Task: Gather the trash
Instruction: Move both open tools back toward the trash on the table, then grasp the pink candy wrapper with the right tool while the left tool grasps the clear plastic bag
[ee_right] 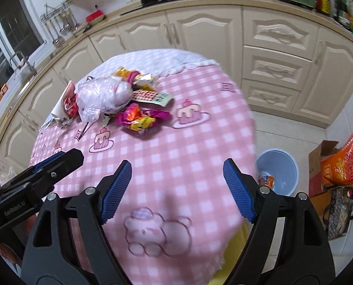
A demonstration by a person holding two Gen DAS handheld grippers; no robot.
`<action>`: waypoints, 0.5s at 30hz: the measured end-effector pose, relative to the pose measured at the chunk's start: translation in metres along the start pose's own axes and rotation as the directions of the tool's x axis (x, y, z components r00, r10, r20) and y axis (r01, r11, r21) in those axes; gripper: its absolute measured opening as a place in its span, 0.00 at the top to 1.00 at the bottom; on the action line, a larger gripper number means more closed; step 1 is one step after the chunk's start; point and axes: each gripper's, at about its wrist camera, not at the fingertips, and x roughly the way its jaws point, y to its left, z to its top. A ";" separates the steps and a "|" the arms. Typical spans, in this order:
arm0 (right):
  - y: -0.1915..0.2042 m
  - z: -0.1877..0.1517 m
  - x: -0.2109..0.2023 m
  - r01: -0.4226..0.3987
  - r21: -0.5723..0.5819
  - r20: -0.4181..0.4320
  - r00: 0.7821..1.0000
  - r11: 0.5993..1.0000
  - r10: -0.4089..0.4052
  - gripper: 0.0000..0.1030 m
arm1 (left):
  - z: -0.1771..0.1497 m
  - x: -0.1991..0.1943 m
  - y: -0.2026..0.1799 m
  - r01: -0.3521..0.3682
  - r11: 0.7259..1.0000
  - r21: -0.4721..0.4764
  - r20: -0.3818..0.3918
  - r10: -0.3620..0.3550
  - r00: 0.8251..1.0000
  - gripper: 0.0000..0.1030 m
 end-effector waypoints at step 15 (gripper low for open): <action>0.034 0.043 0.072 0.001 -0.066 -0.077 0.997 0.998 -0.006 0.24 | 0.036 0.052 0.062 0.037 0.996 -0.083 -0.129 -0.047 0.991 0.30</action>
